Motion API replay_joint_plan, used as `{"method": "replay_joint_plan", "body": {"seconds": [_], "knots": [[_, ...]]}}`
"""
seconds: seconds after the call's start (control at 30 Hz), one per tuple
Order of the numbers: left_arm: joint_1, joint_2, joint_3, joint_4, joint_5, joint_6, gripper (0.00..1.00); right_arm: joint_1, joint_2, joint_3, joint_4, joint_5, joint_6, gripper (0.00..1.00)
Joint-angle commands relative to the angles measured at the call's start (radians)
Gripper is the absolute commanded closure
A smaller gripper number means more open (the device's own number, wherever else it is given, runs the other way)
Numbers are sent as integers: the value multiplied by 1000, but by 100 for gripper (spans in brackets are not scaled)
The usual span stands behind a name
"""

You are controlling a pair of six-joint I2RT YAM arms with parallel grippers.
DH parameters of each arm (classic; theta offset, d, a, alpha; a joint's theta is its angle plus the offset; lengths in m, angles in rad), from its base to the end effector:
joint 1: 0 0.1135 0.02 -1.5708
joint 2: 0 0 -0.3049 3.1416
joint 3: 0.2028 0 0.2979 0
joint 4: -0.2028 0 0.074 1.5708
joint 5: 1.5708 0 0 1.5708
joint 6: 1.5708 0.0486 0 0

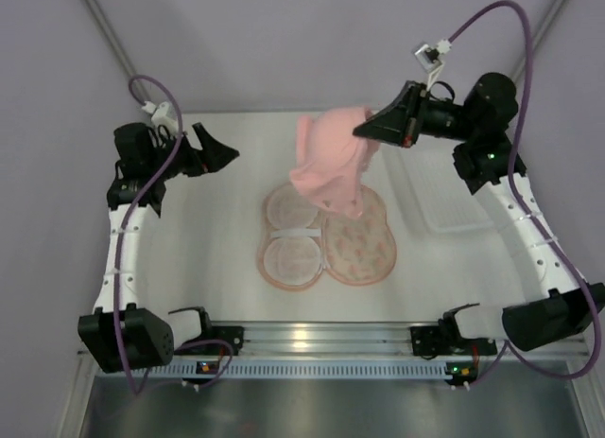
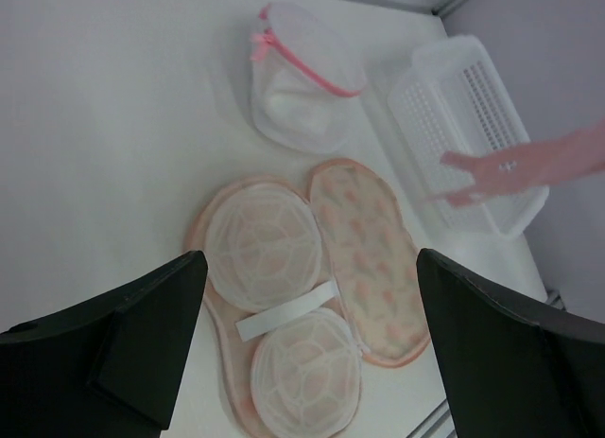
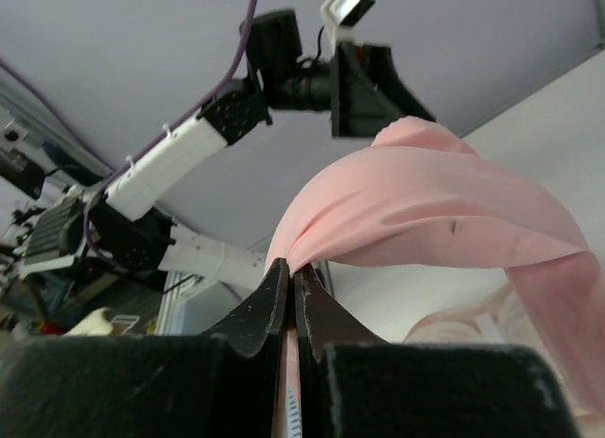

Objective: Place the bra in the laundry bag and zip it closed
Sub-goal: Place the bra in the laundry bag.

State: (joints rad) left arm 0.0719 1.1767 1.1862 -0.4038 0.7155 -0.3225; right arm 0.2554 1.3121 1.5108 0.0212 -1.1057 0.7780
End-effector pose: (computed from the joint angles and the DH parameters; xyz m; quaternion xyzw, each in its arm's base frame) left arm 0.2979 -0.0105 0.4153 0.0379 0.8022 -0.3540 0.4793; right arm 0.2887 0.1203 0.5456 -0.2584 0.6199 0.6136 0.4153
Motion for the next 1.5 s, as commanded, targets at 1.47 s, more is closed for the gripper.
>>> {"method": "replay_joint_plan", "body": {"seconds": [1.47], "knots": [[174,-51,-234,68,272,235,1,269,550,-265,755,18,468,100]]}}
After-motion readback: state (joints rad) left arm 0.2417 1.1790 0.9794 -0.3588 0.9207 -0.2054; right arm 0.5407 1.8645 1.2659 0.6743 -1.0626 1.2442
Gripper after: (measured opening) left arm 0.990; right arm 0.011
